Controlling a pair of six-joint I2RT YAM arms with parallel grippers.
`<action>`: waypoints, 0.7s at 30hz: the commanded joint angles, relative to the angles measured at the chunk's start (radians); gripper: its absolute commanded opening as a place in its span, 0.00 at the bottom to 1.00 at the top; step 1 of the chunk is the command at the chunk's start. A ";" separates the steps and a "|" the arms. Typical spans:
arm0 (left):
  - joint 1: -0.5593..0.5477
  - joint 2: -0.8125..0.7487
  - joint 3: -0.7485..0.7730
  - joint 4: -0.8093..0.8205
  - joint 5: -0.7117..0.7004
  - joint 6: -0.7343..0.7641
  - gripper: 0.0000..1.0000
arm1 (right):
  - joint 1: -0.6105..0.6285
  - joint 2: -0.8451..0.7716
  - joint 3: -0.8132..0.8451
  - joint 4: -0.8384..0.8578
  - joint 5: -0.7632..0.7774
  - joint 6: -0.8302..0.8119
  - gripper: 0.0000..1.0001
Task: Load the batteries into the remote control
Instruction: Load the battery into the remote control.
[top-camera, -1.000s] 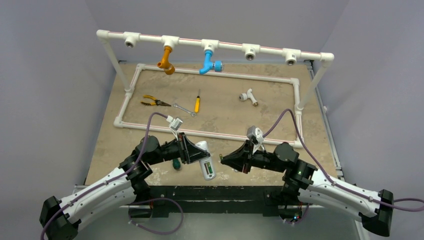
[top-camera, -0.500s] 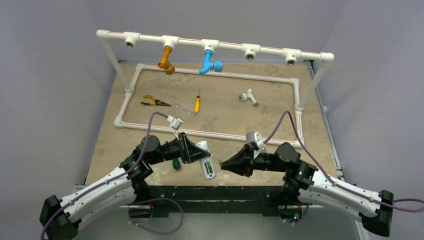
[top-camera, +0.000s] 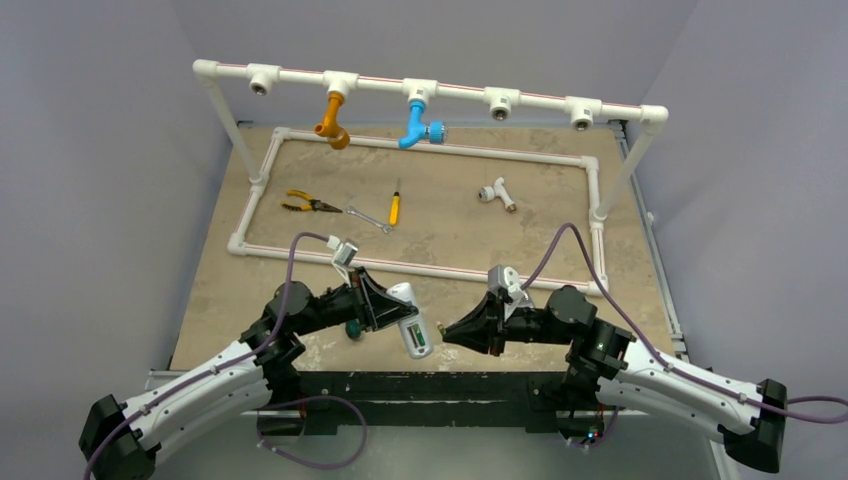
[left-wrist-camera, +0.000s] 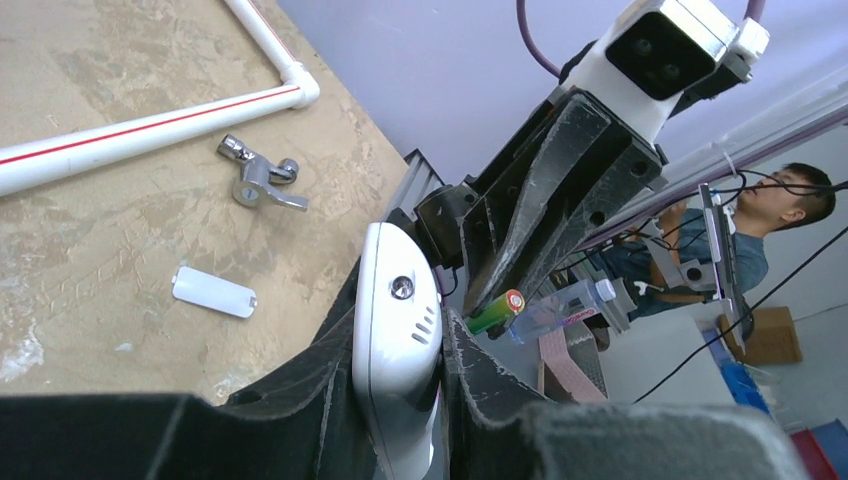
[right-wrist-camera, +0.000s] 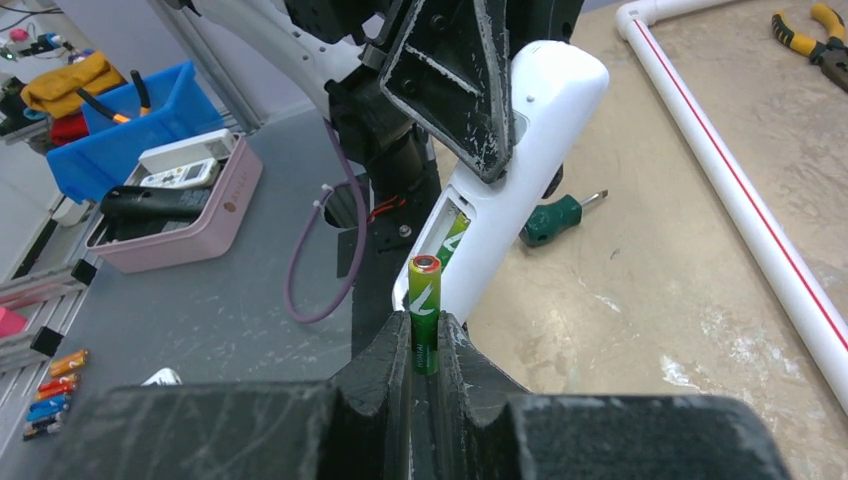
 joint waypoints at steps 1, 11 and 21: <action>-0.002 -0.040 -0.056 0.201 0.007 0.046 0.00 | 0.003 -0.005 0.041 -0.009 0.029 0.014 0.00; -0.002 -0.036 -0.094 0.135 -0.149 0.010 0.00 | 0.003 0.176 0.087 -0.083 0.206 0.303 0.00; -0.002 0.049 -0.178 0.220 -0.280 -0.106 0.00 | 0.063 0.315 0.229 -0.281 0.267 0.369 0.00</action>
